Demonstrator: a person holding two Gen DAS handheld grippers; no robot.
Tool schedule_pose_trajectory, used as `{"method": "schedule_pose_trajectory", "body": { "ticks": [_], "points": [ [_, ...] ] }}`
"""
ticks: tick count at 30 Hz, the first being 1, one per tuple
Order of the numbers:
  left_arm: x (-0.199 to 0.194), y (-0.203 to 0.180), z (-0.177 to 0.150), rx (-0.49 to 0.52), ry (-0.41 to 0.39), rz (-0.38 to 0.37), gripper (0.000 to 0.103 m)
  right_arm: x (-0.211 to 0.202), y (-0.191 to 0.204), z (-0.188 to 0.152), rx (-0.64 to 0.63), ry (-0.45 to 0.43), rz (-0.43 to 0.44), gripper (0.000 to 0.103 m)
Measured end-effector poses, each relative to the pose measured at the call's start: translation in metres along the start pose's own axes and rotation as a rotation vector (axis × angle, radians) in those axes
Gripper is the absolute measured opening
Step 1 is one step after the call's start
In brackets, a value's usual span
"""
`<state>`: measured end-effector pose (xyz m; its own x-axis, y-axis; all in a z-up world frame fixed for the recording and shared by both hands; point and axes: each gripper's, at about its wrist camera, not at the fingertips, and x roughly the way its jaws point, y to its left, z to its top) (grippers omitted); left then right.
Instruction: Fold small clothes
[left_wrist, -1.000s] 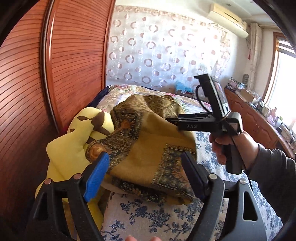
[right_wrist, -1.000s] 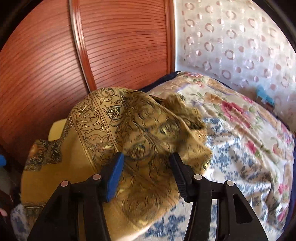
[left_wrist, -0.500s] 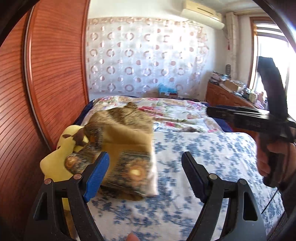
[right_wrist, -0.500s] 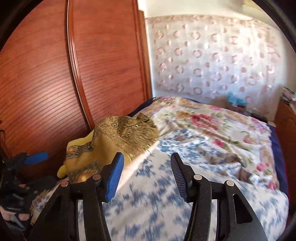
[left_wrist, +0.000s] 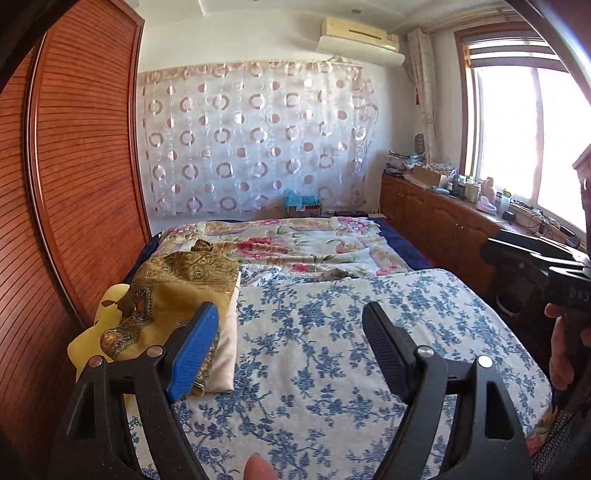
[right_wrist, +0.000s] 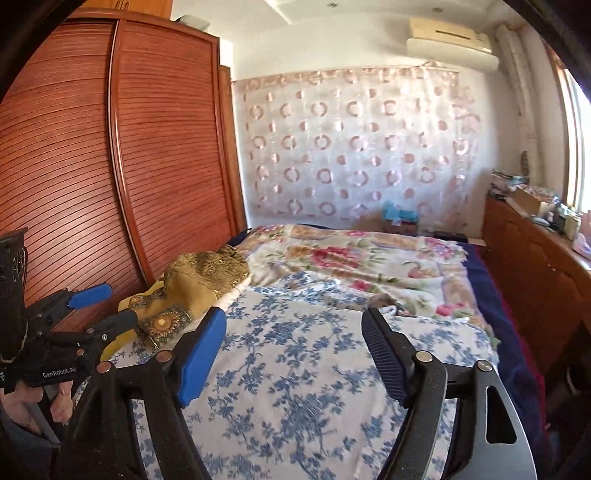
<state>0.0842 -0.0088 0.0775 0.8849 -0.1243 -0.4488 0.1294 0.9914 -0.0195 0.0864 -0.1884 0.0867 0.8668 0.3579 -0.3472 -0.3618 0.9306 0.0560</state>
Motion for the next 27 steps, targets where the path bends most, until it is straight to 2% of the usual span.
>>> {"method": "schedule_pose_trajectory", "body": {
  "ticks": [7,10,20,27],
  "points": [
    [-0.026,-0.017,0.002,0.015,-0.035,0.000,0.081,-0.043,0.013,-0.026,0.030,-0.050,-0.115,0.085],
    [-0.033,-0.020,0.000,0.014,-0.039,-0.003,0.081,-0.045,0.021,-0.033,0.046,-0.051,-0.144,0.085],
    [-0.039,-0.019,-0.009,0.004,-0.044,0.039,0.081,-0.043,0.030,-0.038,0.070,-0.053,-0.147,0.085],
    [-0.039,-0.020,-0.010,0.009,-0.039,0.060,0.081,-0.043,0.013,-0.041,0.093,-0.055,-0.154,0.085]
  ]
}}
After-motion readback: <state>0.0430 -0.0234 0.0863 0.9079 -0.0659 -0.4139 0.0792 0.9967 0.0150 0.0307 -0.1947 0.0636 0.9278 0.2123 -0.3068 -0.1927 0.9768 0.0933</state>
